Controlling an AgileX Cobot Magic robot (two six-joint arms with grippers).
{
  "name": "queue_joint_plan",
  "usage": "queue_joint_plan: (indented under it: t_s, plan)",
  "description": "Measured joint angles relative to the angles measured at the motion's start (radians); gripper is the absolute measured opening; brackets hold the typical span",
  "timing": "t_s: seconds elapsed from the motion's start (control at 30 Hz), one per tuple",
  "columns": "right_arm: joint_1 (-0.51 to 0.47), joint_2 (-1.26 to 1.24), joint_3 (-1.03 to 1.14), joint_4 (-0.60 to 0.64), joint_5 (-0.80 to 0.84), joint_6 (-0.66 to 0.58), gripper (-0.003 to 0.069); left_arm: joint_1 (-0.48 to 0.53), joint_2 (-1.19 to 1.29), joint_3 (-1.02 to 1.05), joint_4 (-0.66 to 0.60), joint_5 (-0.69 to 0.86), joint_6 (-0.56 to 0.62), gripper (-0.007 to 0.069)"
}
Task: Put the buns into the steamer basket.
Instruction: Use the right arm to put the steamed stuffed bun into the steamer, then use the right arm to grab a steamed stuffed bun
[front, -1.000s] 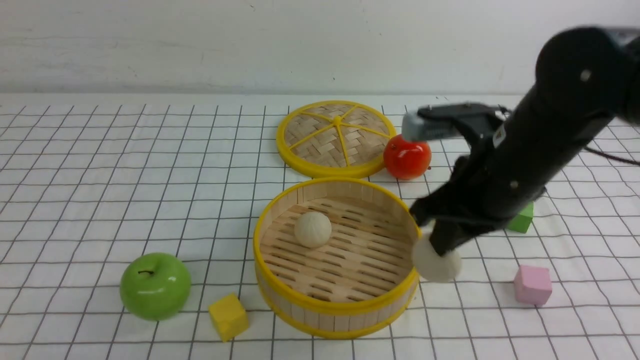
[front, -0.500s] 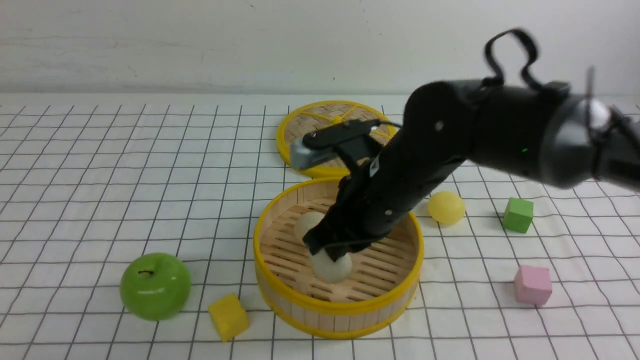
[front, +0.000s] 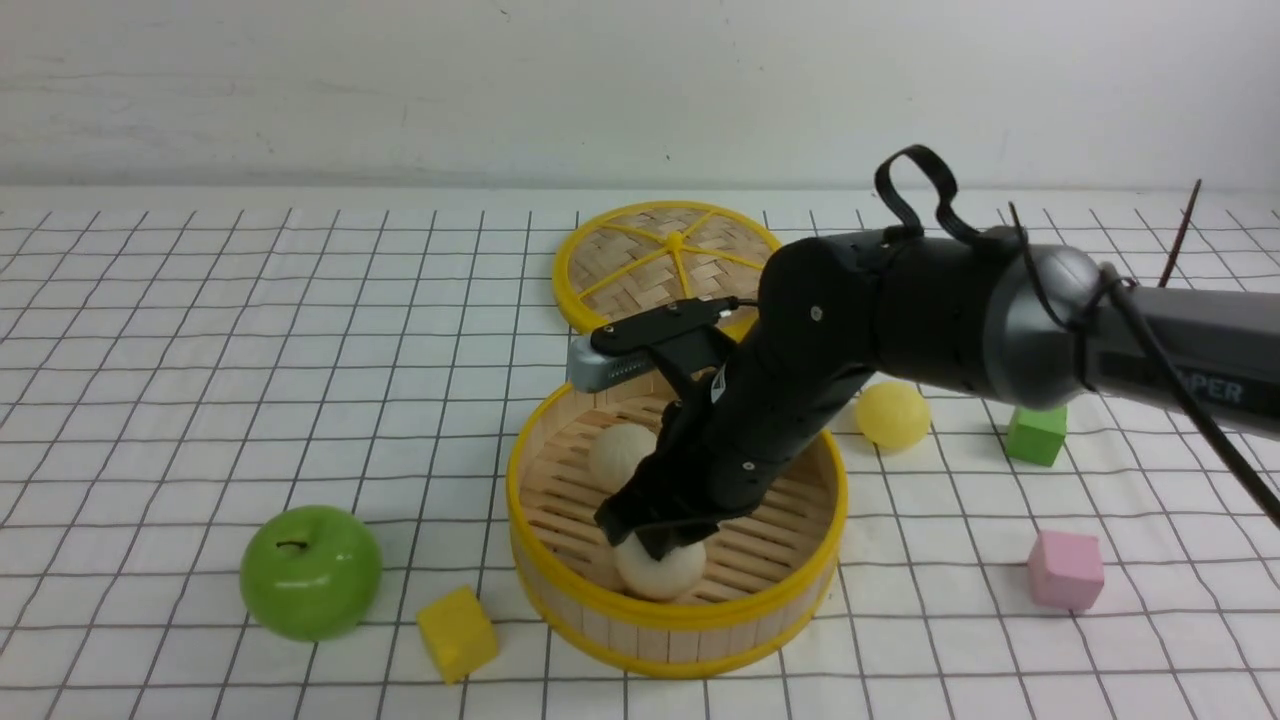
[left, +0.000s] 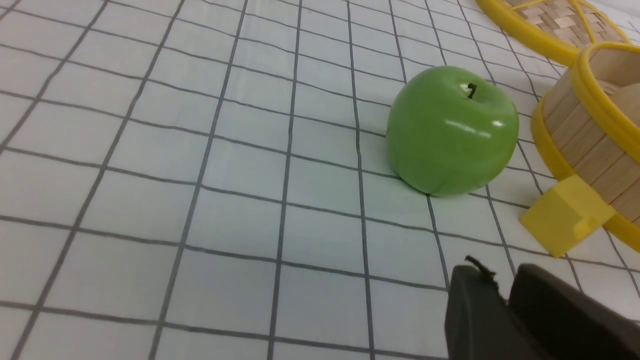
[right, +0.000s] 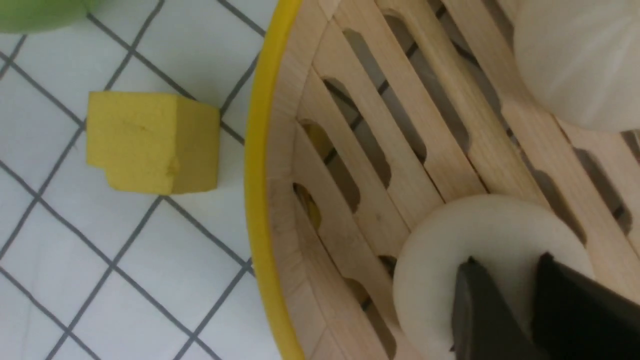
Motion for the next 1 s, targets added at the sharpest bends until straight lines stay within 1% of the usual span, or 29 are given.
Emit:
queue_joint_plan:
  t_s: [0.03, 0.07, 0.13, 0.17, 0.2, 0.23, 0.3, 0.37, 0.43, 0.53, 0.63, 0.7, 0.87, 1.0]
  plan:
    - [0.000, -0.001, -0.001, -0.001, 0.002, 0.002, 0.0210, 0.000, 0.000, 0.000, 0.000, 0.000, 0.000, 0.0107]
    - [0.000, -0.012, -0.008, -0.008, 0.021, 0.010, 0.0274, 0.000, 0.000, 0.000, 0.000, 0.000, 0.000, 0.0109]
    - [0.000, -0.034, -0.024, -0.015, 0.056, 0.016, 0.0364, 0.000, 0.000, 0.000, 0.000, 0.000, 0.000, 0.0110]
    - [0.000, -0.042, -0.029, -0.016, 0.063, 0.016, 0.0381, 0.000, 0.000, 0.000, 0.000, 0.000, 0.000, 0.0110]
    - [0.000, -0.069, -0.050, -0.022, 0.090, 0.023, 0.0447, 0.000, 0.000, 0.000, 0.000, 0.000, 0.000, 0.0111]
    - [0.000, -0.076, -0.055, -0.022, 0.096, 0.024, 0.0454, 0.000, 0.000, 0.000, 0.000, 0.000, 0.000, 0.0111]
    - [0.000, -0.119, -0.084, -0.026, 0.127, 0.023, 0.0507, 0.000, 0.000, 0.000, 0.000, 0.000, 0.000, 0.0113]
    - [-0.002, -0.153, -0.106, -0.042, 0.145, 0.009, 0.0530, 0.000, 0.000, 0.000, 0.000, 0.000, 0.000, 0.0115]
    - [-0.012, -0.178, -0.121, -0.062, 0.146, 0.005, 0.0537, 0.000, 0.000, 0.000, 0.000, 0.000, 0.000, 0.0117]
    - [-0.089, -0.221, -0.134, -0.124, 0.108, 0.052, 0.0541, 0.000, 0.000, 0.000, 0.000, 0.000, 0.000, 0.0122]
    - [-0.167, -0.218, -0.134, -0.156, 0.074, 0.109, 0.0542, 0.000, 0.000, 0.000, 0.000, 0.000, 0.000, 0.0124]
    - [-0.227, -0.196, -0.134, -0.164, 0.057, 0.138, 0.0543, 0.000, 0.000, 0.000, 0.000, 0.000, 0.000, 0.0127]
    - [-0.342, -0.103, -0.134, -0.166, 0.021, 0.152, 0.0544, 0.000, 0.000, 0.000, 0.001, 0.000, 0.000, 0.0131]
    - [-0.382, -0.052, -0.134, -0.169, 0.014, 0.154, 0.0544, 0.000, 0.000, 0.000, 0.001, 0.000, 0.000, 0.0134]
